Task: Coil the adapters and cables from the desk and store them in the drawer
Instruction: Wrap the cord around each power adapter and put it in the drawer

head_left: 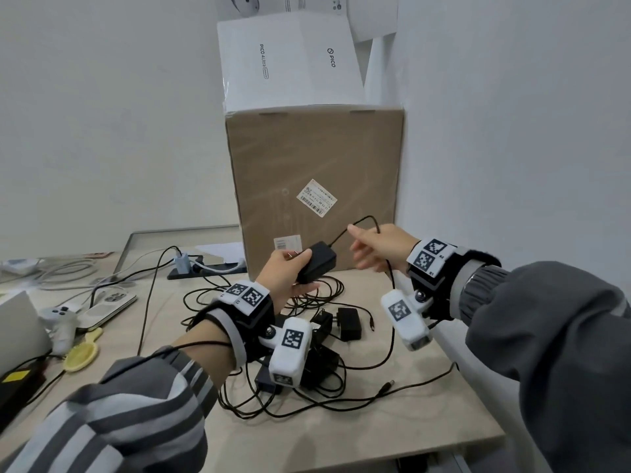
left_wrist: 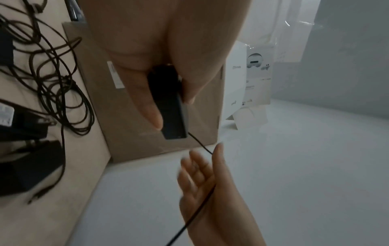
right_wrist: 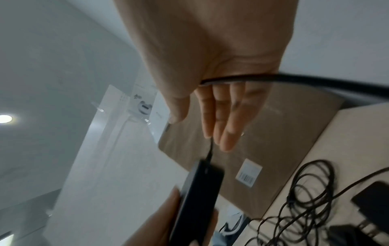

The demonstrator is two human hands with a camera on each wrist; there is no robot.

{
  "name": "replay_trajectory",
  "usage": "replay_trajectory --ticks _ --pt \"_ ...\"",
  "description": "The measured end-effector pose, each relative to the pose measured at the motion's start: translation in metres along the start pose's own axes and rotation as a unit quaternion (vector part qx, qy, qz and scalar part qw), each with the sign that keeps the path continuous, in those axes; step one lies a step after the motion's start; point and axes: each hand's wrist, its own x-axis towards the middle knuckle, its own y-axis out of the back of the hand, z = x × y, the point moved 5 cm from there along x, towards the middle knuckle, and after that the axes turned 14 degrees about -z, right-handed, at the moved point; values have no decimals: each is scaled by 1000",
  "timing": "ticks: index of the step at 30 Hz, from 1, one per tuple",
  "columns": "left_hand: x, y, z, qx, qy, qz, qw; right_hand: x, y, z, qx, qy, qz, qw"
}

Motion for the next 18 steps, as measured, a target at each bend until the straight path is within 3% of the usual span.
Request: replay_trajectory --ticks 2,4,7,9,13,18 --pt "-3 6 0 30 10 -9 999 -4 17 11 -22 -32 27 999" --pt "-8 6 -2 76 28 -62 995 -5 30 20 -44 -48 41 997" --pt "-18 -7 -9 150 34 -133 979 -7 34 23 -75 -63 23 995" --pt "-19 -16 -14 220 42 -143 964 -8 30 16 -114 -55 22 992" --pt "-16 -38 -18 333 51 -166 927 -8 7 -3 -231 -21 8 973" --pt "-16 -63 -15 493 37 -190 848 -8 -15 -7 -319 0 -4 948"
